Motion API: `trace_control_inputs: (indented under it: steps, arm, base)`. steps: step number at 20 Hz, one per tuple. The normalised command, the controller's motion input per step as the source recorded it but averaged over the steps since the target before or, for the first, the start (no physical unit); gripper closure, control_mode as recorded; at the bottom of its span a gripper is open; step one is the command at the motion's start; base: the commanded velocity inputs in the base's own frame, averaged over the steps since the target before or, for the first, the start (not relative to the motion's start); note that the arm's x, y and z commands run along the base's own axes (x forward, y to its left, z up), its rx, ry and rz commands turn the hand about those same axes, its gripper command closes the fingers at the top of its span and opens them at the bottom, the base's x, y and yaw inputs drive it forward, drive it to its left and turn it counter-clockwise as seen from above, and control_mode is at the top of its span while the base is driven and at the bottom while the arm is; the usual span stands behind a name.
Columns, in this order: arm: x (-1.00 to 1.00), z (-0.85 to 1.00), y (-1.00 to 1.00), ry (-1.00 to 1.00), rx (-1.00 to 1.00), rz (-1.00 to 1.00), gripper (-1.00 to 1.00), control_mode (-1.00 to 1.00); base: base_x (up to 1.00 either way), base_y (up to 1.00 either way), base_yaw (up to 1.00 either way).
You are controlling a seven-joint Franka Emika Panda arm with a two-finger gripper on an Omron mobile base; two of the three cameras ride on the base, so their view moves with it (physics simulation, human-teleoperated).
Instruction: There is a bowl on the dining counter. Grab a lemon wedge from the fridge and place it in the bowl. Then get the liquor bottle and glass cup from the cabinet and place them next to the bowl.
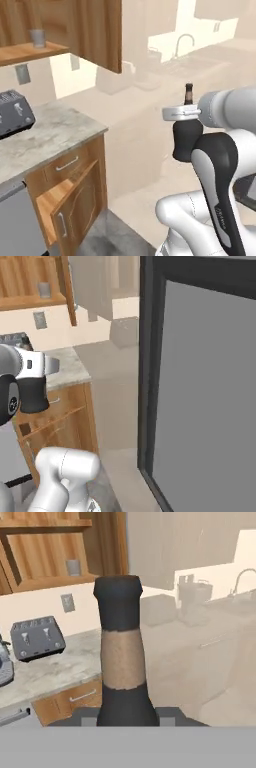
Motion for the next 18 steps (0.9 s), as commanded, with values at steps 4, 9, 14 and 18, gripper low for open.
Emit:
trace_control_inputs:
  steps: [4,9,14,18]
  arm:
    - [0.0,0.0,0.0,0.0,0.0,0.0,1.0,1.0]
    - [0.0,0.0,0.0,0.0,0.0,0.0,1.0,1.0]
    - [0.0,0.0,0.0,0.0,0.0,0.0,1.0,1.0]
    - [0.0,0.0,0.0,0.0,0.0,0.0,1.0,1.0]
  base:
    - [-0.99,0.0,-0.73]
    - [-1.0,0.0,-0.71]
    - [-1.0,0.0,-0.66]
    - [-0.87,-0.28,-0.66]
